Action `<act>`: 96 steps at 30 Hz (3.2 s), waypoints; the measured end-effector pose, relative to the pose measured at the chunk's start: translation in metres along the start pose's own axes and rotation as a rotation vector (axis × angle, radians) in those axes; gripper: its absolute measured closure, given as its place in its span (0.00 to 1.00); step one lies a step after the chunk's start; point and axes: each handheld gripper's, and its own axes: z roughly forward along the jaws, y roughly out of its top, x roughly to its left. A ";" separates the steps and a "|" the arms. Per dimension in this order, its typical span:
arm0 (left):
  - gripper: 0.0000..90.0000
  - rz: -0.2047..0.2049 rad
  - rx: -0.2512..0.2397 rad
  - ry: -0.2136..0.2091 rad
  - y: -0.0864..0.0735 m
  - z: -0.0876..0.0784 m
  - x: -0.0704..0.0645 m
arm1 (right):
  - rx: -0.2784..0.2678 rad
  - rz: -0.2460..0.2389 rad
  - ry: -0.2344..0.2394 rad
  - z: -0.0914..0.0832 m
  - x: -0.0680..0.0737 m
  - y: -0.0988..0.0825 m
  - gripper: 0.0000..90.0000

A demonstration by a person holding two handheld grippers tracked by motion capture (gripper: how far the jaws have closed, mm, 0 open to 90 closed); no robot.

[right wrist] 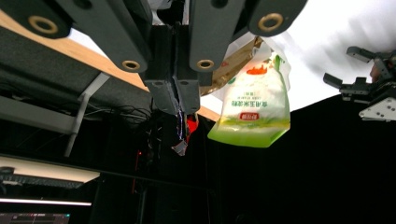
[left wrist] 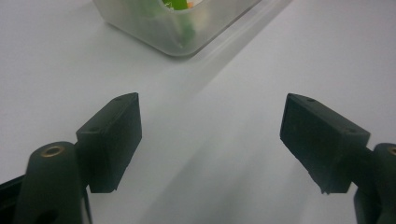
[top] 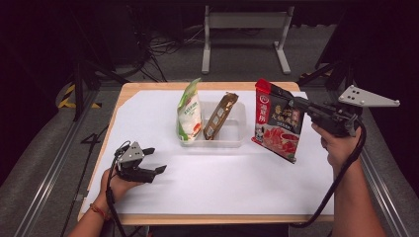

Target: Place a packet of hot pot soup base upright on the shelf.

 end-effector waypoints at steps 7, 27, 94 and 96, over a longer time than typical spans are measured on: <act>0.24 0.000 0.003 -0.002 0.000 0.001 0.000 | -0.021 0.013 0.012 0.004 0.003 0.007 0.99; 0.24 -0.005 -0.006 -0.012 0.000 0.000 0.000 | -0.031 0.041 0.031 0.041 0.017 0.022 0.98; 0.26 0.018 -0.019 -0.032 0.001 -0.003 -0.002 | -0.071 0.334 -0.265 0.177 0.026 0.003 0.98; 0.26 0.020 -0.019 -0.031 0.002 -0.003 -0.003 | -0.051 0.327 -0.255 0.183 0.024 0.005 0.98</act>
